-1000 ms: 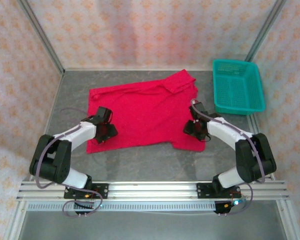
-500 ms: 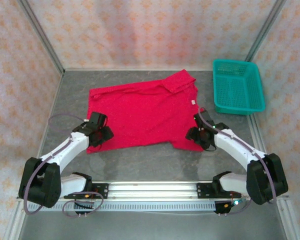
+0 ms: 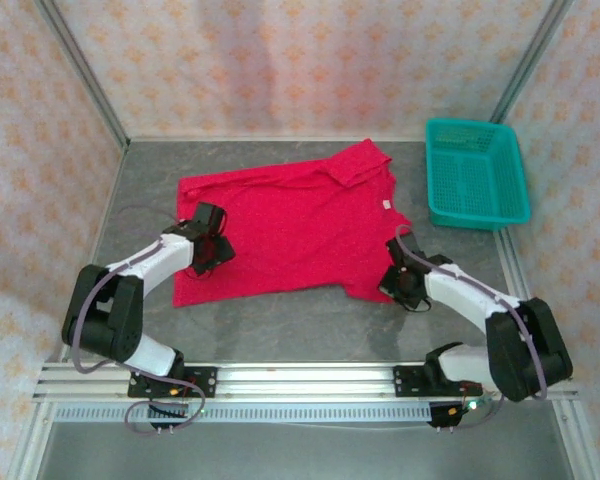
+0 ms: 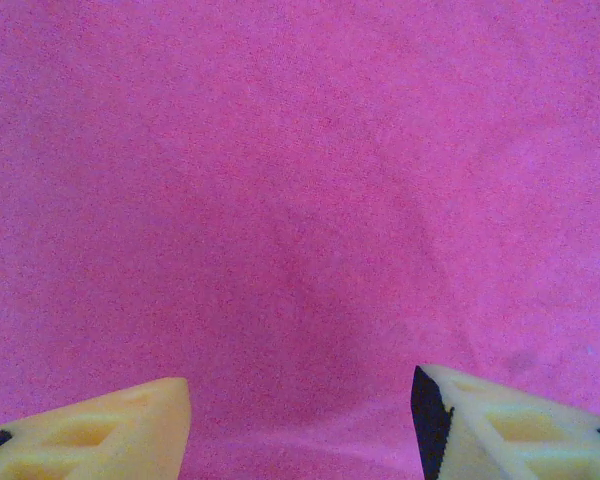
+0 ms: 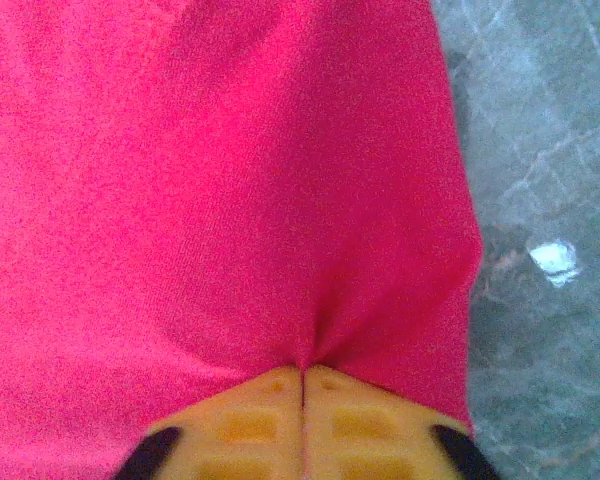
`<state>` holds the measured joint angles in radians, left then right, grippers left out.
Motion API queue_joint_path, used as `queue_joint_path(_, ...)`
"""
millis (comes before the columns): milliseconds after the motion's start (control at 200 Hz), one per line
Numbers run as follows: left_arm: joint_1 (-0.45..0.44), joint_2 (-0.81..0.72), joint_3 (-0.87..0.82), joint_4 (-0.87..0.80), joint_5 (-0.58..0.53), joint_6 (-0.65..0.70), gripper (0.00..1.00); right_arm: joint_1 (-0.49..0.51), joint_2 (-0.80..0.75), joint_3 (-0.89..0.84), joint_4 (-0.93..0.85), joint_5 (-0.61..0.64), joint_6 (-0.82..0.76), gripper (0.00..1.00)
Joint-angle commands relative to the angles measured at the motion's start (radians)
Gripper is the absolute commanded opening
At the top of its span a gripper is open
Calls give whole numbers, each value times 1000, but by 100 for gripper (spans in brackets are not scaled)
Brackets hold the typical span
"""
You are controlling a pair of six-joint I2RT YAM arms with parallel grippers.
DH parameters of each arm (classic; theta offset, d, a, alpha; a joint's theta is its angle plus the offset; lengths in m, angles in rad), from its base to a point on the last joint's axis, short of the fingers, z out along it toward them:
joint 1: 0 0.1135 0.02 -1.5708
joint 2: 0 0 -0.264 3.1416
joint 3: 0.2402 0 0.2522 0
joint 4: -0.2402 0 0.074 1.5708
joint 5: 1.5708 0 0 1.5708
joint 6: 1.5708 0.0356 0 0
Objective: Fold the inside-out t-shirt
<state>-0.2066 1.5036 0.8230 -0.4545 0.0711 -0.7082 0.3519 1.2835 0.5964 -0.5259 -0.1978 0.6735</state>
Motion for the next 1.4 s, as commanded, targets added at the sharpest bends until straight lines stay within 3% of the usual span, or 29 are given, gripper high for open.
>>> queue_joint_path(0, 4, 19, -31, 28, 10, -10, 60, -52, 43, 137, -18, 80, -70, 0)
queue_joint_path(165, -124, -16, -161, 124, 42, -154, 58, -148, 179, 393, -79, 113, -201, 0)
queue_joint_path(250, -280, -46, -217, 202, 27, -293, 57, -157, 296, 545, -104, 124, -245, 0)
queue_joint_path(385, -587, -65, -197, 233, -86, -498, 57, -157, 472, 767, -168, 128, -286, 0)
queue_joint_path(500, -728, -52, -46, 96, -178, -491, 58, -156, 539, 882, -243, 134, -294, 0)
queue_joint_path(550, -741, -48, 37, 2, -215, -432, 59, -156, 522, 878, -246, 126, -288, 14)
queue_joint_path(625, -738, -46, 149, -104, -298, -303, 60, -146, 474, 849, -239, 128, -284, 43)
queue_joint_path(706, -705, -21, 266, -172, -357, -160, 61, -118, 421, 813, -244, 138, -281, 54)
queue_joint_path(826, -563, 61, 387, -162, -284, -22, 61, -55, 356, 736, -232, 146, -243, 56)
queue_joint_path(956, -390, 226, 513, -94, -156, 59, 61, -7, 327, 597, -122, 64, -141, 56)
queue_joint_path(1126, -268, 474, 686, -134, -66, 128, 60, 38, 361, 503, -12, 7, -47, 55)
queue_joint_path(1246, -181, 515, 646, -126, -25, 132, 60, 38, 418, 497, 38, 24, -27, 56)
queue_joint_path(1391, -131, 438, 446, -62, -20, 112, 60, 29, 568, 586, 32, 66, -60, 55)
